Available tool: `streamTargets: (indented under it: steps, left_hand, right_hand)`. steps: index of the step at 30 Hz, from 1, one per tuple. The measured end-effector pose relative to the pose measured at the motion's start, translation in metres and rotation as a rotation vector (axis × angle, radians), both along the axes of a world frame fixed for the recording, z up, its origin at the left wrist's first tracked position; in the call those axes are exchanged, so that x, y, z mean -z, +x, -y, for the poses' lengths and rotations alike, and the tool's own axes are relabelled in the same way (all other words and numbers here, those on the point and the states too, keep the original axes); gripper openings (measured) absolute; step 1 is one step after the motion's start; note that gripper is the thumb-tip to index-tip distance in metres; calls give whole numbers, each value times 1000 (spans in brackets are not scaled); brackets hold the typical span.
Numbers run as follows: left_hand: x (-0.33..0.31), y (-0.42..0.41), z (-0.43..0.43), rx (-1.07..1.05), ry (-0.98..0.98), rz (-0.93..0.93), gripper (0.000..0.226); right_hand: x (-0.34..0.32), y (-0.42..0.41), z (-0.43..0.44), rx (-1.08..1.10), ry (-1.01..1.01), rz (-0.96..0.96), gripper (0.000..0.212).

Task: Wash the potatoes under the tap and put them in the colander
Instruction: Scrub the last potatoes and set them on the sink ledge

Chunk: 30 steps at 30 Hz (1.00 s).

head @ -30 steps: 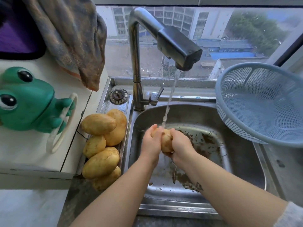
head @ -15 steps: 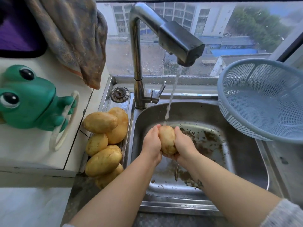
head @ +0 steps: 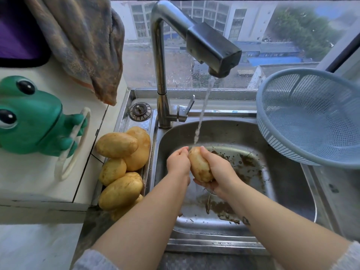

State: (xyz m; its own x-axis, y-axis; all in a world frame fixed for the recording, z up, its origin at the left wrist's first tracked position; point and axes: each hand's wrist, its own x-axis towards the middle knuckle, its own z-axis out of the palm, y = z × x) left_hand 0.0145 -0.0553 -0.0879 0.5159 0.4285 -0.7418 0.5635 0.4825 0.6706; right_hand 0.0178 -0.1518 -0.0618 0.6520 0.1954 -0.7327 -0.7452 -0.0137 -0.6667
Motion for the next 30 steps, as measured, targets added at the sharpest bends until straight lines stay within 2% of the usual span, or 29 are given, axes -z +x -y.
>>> streamTargets:
  steps: [3,5,8,12,16,20,24,26,30]
  left_hand:
    - [0,3,-4,39,-176,-123,19]
    - [1,2,-6,35,-307,-183,26]
    - [3,1,-7,6,-403,-206,45]
    - [3,3,10,5,-312,-63,43]
    - [8,-4,23,134,-66,151,39]
    - [3,-13,13,140,-266,226,37]
    - [-11,-9,1,163,-441,116,29]
    - [-15,-8,-4,205,-445,99,28]
    - [-10,-16,-10,278,-497,266,35]
  right_hand:
    - [-2,0,5,-26,-12,-12,30]
    - [-3,-1,7,-49,4,-46,36]
    - [-4,-2,9,-65,28,-122,44]
    - [0,4,6,8,35,-155,41]
    - [9,12,5,72,31,-150,46]
    - [12,14,5,2,-42,-153,50]
    - [7,11,6,-63,-38,-137,43]
    - [4,11,9,-63,-25,-167,45]
    - [5,19,15,-27,107,-327,57]
